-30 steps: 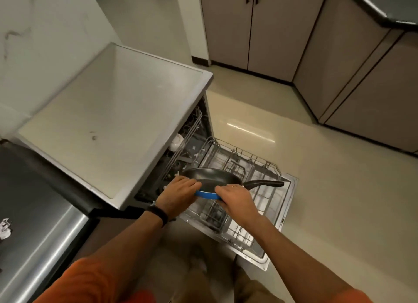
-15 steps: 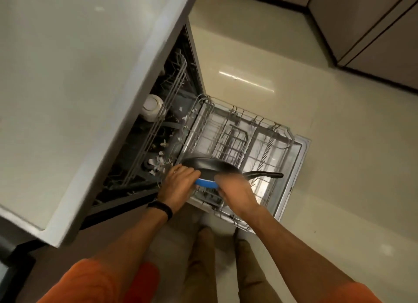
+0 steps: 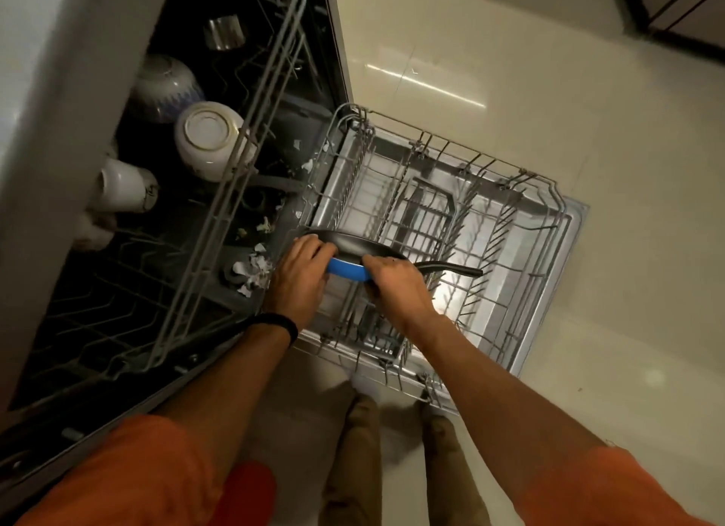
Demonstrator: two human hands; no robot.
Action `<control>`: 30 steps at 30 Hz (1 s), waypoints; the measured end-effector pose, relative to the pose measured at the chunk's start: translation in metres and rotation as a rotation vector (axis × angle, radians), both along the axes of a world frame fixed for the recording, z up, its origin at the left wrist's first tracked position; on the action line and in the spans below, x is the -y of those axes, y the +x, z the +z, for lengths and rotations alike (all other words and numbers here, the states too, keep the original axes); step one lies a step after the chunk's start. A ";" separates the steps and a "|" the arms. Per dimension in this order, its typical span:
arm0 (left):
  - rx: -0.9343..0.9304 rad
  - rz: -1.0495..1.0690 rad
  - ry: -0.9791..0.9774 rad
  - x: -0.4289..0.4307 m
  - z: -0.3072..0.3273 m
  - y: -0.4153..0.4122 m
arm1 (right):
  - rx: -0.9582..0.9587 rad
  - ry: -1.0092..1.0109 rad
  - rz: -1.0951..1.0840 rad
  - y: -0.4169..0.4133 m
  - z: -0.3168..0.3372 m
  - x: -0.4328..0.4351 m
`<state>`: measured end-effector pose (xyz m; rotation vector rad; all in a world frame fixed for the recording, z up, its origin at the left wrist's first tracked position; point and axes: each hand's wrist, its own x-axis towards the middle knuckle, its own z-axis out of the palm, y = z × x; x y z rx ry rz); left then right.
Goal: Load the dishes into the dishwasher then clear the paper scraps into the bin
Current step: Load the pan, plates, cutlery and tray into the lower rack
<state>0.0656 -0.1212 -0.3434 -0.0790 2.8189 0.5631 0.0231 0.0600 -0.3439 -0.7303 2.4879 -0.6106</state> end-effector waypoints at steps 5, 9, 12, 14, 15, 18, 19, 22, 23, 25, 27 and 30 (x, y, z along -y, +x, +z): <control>0.048 0.007 -0.010 0.008 -0.032 -0.018 | 0.056 0.010 -0.019 -0.014 -0.030 0.009; 0.046 0.024 -0.002 0.010 -0.047 -0.036 | 0.174 -0.053 -0.088 -0.027 -0.049 0.014; 0.032 -0.010 0.005 0.009 -0.052 -0.045 | 0.193 -0.087 -0.128 -0.033 -0.058 0.013; 0.031 -0.008 0.009 0.007 -0.056 -0.048 | 0.171 -0.101 -0.137 -0.035 -0.063 0.010; 0.033 0.002 0.007 0.006 -0.057 -0.049 | 0.159 -0.108 -0.145 -0.035 -0.065 0.008; -0.010 0.005 0.003 0.001 -0.059 -0.050 | 0.116 -0.136 -0.195 -0.039 -0.069 0.007; -0.035 -0.004 0.006 -0.001 -0.059 -0.051 | 0.102 -0.139 -0.210 -0.041 -0.070 0.007; -0.080 -0.024 -0.013 -0.008 -0.058 -0.055 | 0.078 -0.129 -0.238 -0.047 -0.074 0.007; -0.077 -0.023 -0.014 -0.009 -0.060 -0.057 | 0.069 -0.125 -0.244 -0.049 -0.074 0.007; -0.036 -0.009 -0.009 -0.009 -0.064 -0.062 | 0.041 -0.117 -0.259 -0.050 -0.076 0.008; 0.010 -0.005 -0.013 -0.008 -0.068 -0.067 | 0.024 -0.111 -0.284 -0.049 -0.078 0.010; 0.033 -0.019 0.005 -0.006 -0.071 -0.077 | -0.019 -0.088 -0.287 -0.040 -0.085 0.009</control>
